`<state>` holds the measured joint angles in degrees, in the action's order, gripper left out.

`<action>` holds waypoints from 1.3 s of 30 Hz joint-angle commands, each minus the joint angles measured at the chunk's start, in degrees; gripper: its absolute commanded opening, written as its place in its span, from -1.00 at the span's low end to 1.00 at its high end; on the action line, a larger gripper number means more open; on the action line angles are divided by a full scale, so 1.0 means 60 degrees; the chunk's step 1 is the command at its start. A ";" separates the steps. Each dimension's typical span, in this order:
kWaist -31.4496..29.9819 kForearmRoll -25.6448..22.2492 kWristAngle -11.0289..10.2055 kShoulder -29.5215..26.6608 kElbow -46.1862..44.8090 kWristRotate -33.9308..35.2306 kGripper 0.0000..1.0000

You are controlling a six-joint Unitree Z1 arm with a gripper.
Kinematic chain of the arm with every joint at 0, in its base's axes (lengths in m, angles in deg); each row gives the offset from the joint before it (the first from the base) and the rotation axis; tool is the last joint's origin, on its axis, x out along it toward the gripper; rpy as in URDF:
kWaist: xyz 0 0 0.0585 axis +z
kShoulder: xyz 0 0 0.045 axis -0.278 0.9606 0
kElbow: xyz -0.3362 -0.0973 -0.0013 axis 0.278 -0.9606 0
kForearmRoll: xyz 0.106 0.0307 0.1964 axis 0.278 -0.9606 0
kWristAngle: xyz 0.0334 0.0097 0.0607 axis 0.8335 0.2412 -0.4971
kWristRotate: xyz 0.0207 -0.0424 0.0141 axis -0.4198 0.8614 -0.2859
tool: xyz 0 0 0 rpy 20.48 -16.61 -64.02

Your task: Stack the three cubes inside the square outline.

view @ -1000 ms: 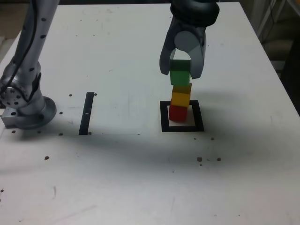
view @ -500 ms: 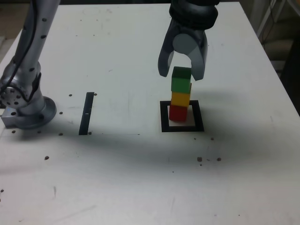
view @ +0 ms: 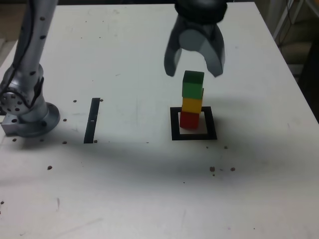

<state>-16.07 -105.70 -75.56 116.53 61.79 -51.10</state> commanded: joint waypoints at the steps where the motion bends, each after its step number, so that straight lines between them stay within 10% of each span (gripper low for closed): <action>1: -0.0013 -0.0071 -0.0041 -0.0291 -0.0150 -0.0009 0.99; 19: -0.0013 0.0542 -0.0253 -0.2771 -0.3074 0.0593 0.99; 39: -0.0013 0.3085 0.0060 -0.4546 -0.8250 0.1370 0.99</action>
<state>-16.07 -87.59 -75.35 89.55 12.66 -43.02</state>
